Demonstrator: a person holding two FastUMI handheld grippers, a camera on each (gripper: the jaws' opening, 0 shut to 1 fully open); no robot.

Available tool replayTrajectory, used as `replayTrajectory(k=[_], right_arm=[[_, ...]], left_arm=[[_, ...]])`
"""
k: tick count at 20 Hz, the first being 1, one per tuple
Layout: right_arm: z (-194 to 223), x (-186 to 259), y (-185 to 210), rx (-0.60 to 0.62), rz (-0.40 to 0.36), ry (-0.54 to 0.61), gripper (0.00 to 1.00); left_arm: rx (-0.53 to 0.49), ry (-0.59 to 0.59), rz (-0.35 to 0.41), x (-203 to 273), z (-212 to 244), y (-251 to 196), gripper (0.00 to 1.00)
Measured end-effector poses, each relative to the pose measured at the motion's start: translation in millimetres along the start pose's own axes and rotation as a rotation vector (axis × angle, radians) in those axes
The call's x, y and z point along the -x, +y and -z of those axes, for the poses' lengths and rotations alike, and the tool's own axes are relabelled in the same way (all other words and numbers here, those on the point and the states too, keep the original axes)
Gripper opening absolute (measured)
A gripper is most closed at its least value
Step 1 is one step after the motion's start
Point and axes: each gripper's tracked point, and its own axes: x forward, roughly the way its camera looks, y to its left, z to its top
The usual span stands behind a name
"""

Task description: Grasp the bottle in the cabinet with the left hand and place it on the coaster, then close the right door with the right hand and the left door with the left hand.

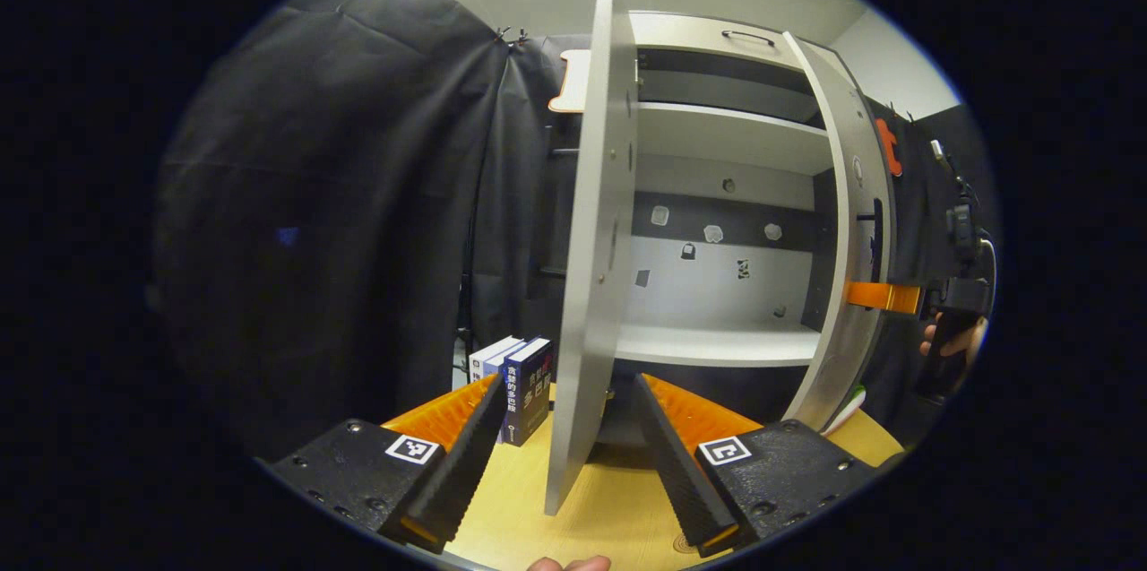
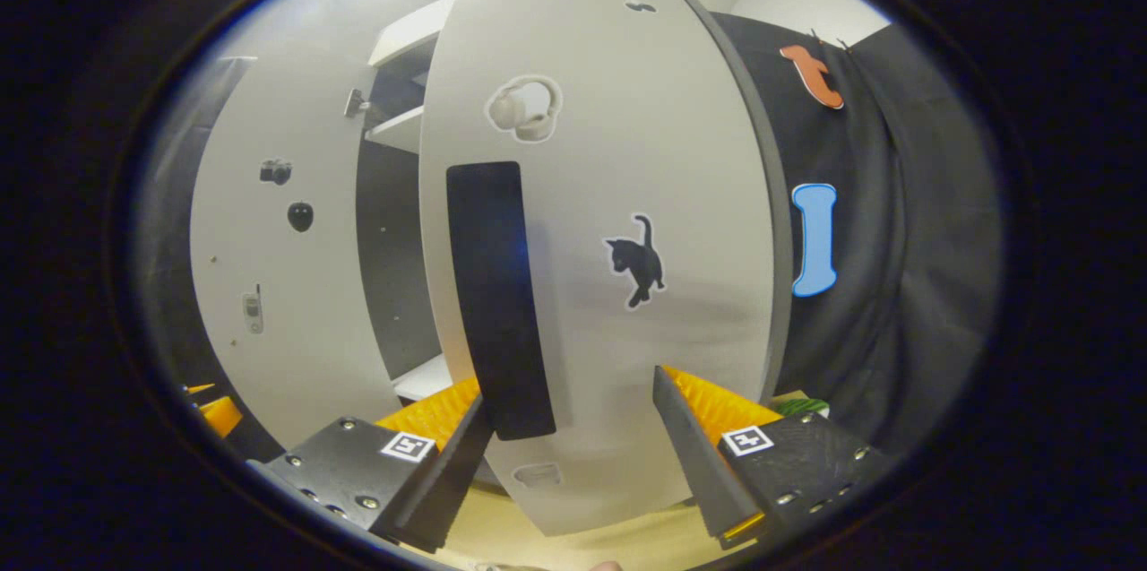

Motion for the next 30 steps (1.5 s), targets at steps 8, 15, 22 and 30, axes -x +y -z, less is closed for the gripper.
replayTrajectory(k=[8,15,22,30], right_arm=[[-4,-39,13,0.07,0.082,-0.057,1.0],[2,-60,17,0.084,0.144,-0.061,1.0],[6,-66,16,0.094,0.178,-0.047,0.96],[6,-68,16,0.096,0.202,-0.045,0.98]], left_arm=[[-0.012,-0.015,0.04,-17,-10,32,0.91],[0.009,-0.017,0.065,-21,-23,58,0.91],[-0.031,-0.02,0.11,-31,-34,63,0.91],[0.025,-0.034,0.171,-47,-58,55,0.91]])
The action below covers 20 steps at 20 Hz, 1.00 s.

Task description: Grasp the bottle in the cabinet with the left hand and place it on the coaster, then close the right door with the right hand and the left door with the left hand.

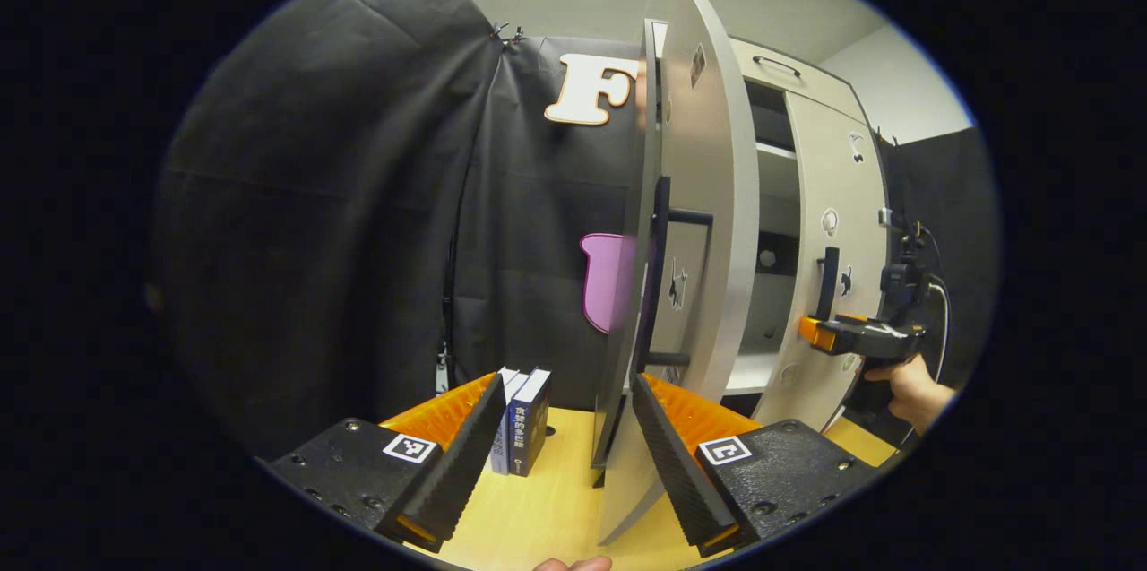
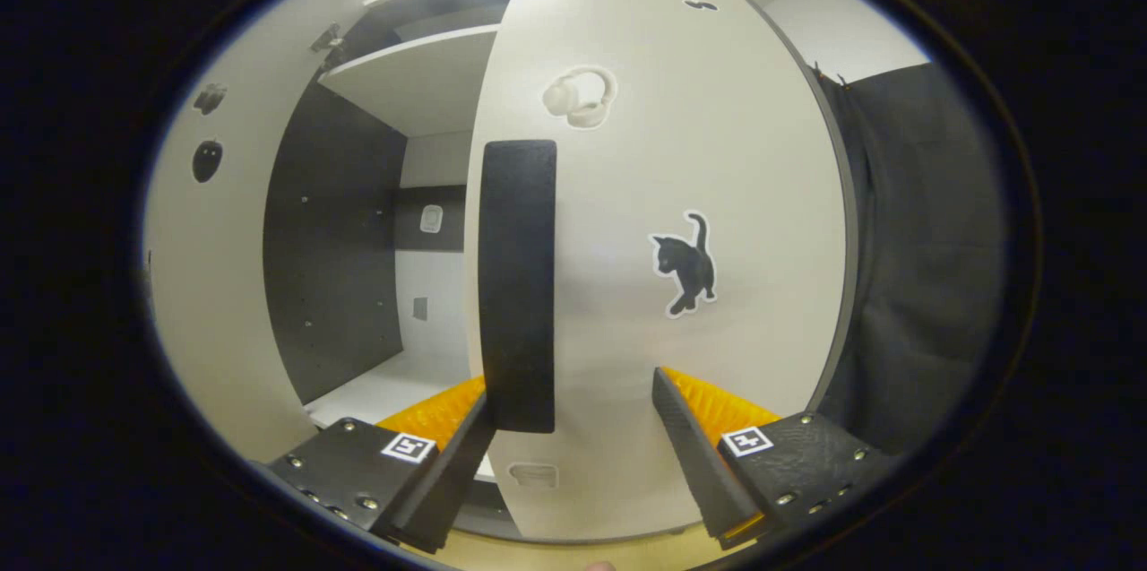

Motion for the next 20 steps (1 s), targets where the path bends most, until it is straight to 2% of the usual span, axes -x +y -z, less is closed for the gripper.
replayTrajectory(k=[1,2,5,6,9,11,13,14,15,16,17,18,19,20], right_arm=[[-1,0,0,-0.001,-0.001,-0.002,0.99],[0,0,0,0.0,-0.003,0.0,1.0],[-1,0,0,-0.007,-0.004,0.002,0.97],[-1,1,0,-0.01,-0.004,0.004,1.0],[-6,4,0,-0.031,-0.015,0.008,1.0],[-12,14,0,-0.014,-0.03,-0.016,0.97],[-12,28,-1,0.001,-0.045,-0.022,1.0],[-11,36,-2,-0.003,-0.051,-0.02,1.0],[-9,44,-4,-0.013,-0.057,-0.017,1.0],[-6,52,-5,-0.024,-0.063,-0.014,1.0],[-5,59,-6,-0.032,-0.07,-0.011,1.0],[-2,66,-7,-0.036,-0.079,-0.002,1.0],[0,72,-9,-0.035,-0.084,0.007,1.0],[2,79,-12,-0.034,-0.088,0.014,1.0]], left_arm=[[0.006,0.0,0.016,-1,-2,-3,0.96],[0.005,0.0,0.03,-1,-5,-6,0.91],[-0.028,-0.013,0.062,-6,-11,-13,0.91],[-0.046,-0.007,0.072,-9,-10,-14,0.91],[-0.095,-0.002,0.077,-15,-8,-14,0.91],[-0.098,-0.005,0.095,-17,-8,-17,0.91],[-0.087,0.014,0.129,-19,-6,-23,0.91],[-0.085,0.023,0.145,-20,-5,-28,0.86],[-0.092,0.03,0.16,-18,-4,-33,0.9],[-0.103,0.025,0.172,-17,-6,-39,0.86],[-0.117,0.024,0.183,-17,-7,-45,0.91],[-0.128,0.023,0.196,-17,-6,-53,0.86],[-0.133,0.026,0.209,-18,-4,-61,0.91],[-0.128,0.03,0.222,-18,-2,-70,0.91]])
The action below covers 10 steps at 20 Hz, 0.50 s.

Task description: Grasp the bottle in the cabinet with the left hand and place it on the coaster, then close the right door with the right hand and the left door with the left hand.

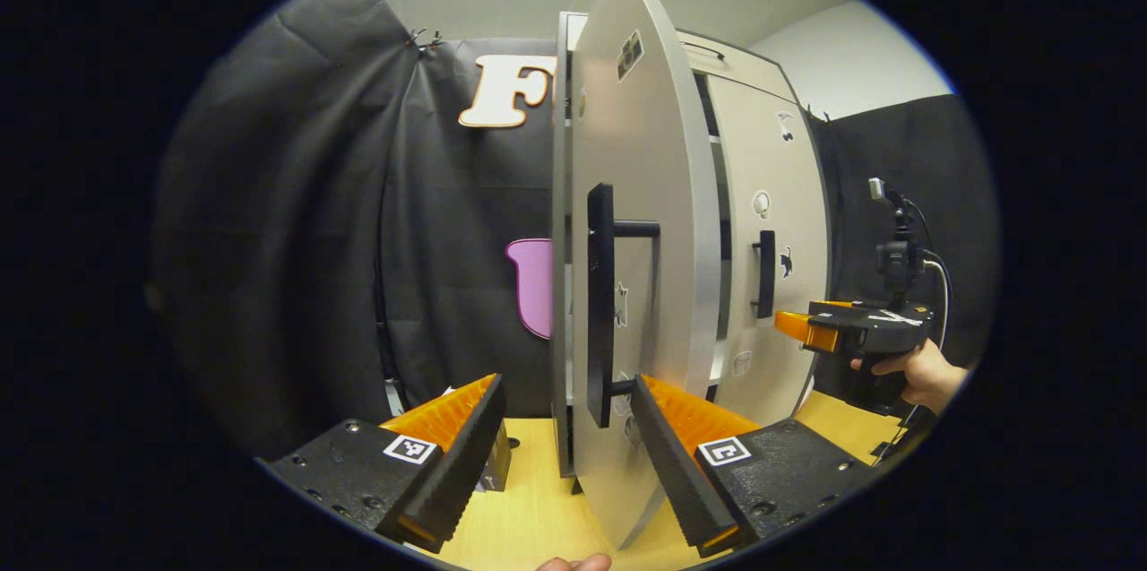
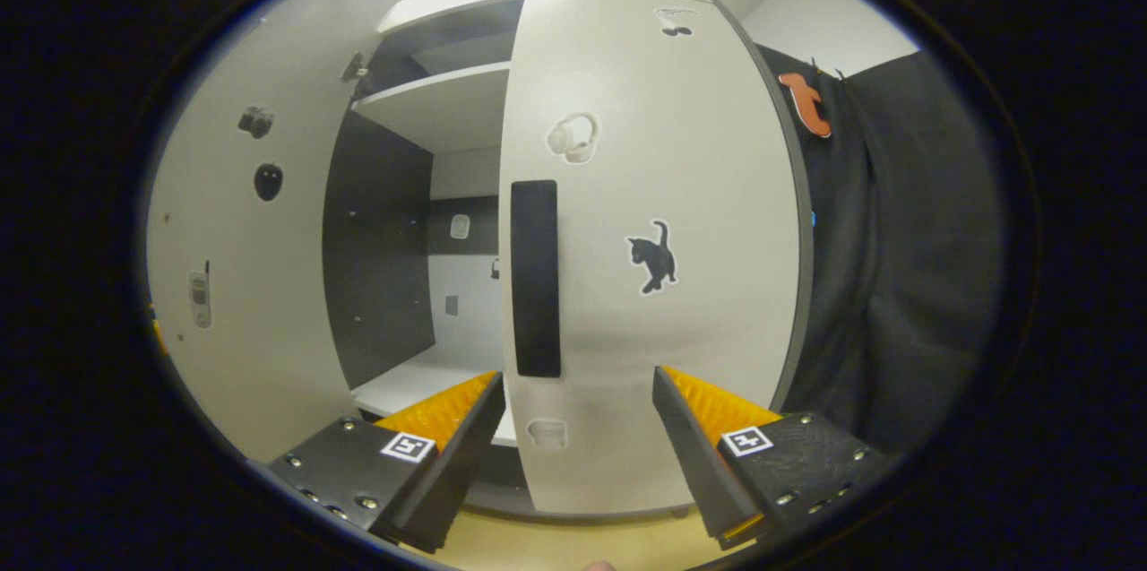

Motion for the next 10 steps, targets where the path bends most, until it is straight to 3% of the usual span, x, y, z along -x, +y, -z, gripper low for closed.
replayTrajectory(k=[1,2,3,4,8,10], right_arm=[[2,7,-2,-0.003,-0.004,0.006,1.0],[3,14,-3,-0.008,-0.01,0.009,1.0],[4,19,-7,-0.006,-0.016,0.012,1.0],[6,25,-12,0.002,-0.014,0.018,1.0],[7,41,-41,-0.002,0.007,0.033,0.97],[10,47,-52,-0.01,0.016,0.047,1.0]], left_arm=[[0.005,0.002,0.013,-3,0,-8,0.86],[0.01,-0.002,0.022,-7,0,-16,0.91],[0.013,-0.006,0.028,-10,0,-24,0.86],[0.021,-0.008,0.03,-13,1,-30,0.91],[0.051,-0.013,0.045,-23,2,-52,0.86],[0.053,-0.017,0.043,-29,2,-61,0.91]])
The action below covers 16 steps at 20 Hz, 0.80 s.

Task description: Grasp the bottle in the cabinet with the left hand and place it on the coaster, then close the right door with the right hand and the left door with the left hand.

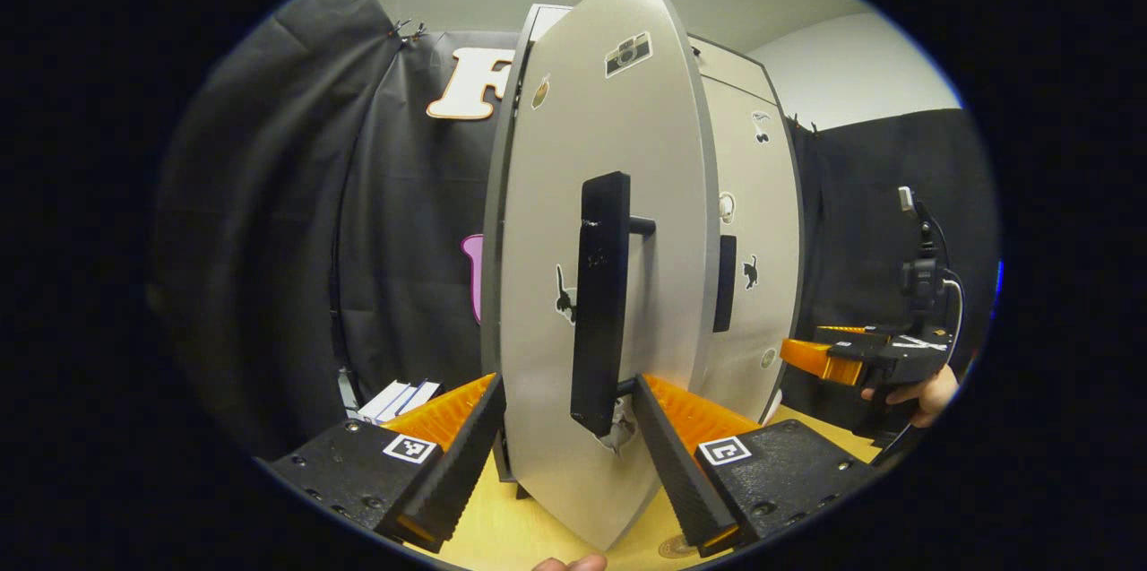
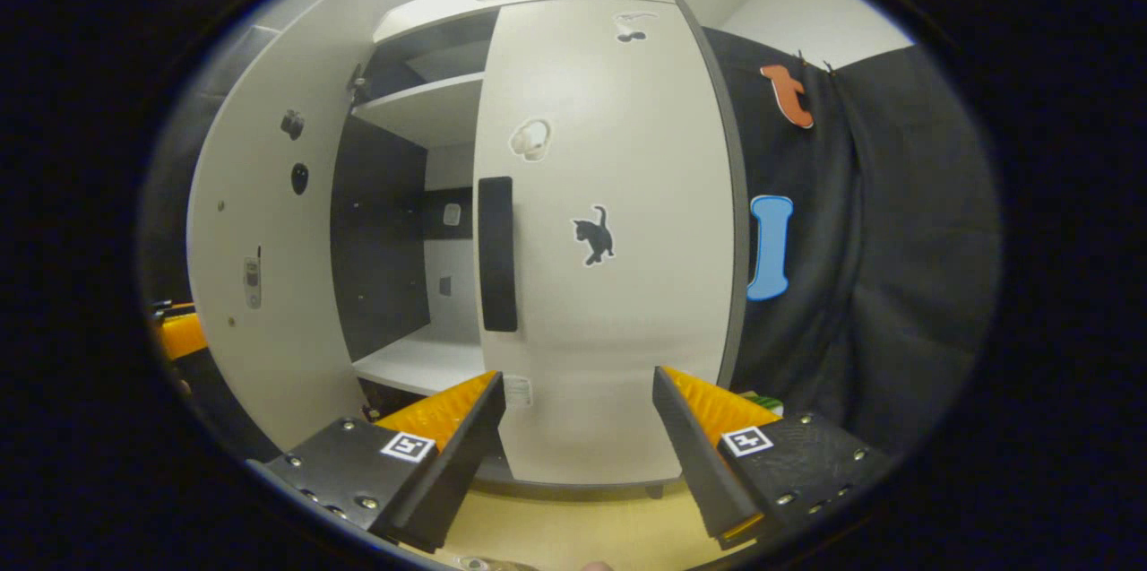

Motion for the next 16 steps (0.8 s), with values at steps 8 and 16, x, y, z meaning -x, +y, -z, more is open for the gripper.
replayTrajectory(k=[8,16], right_arm=[[11,20,-23,-0.001,0.013,0.029,1.0],[10,44,-39,-0.057,0.012,0.052,1.0]], left_arm=[[-0.027,0.01,-0.012,-49,6,-43,0.96],[-0.051,0.0,-0.045,-120,11,-76,1.0]])
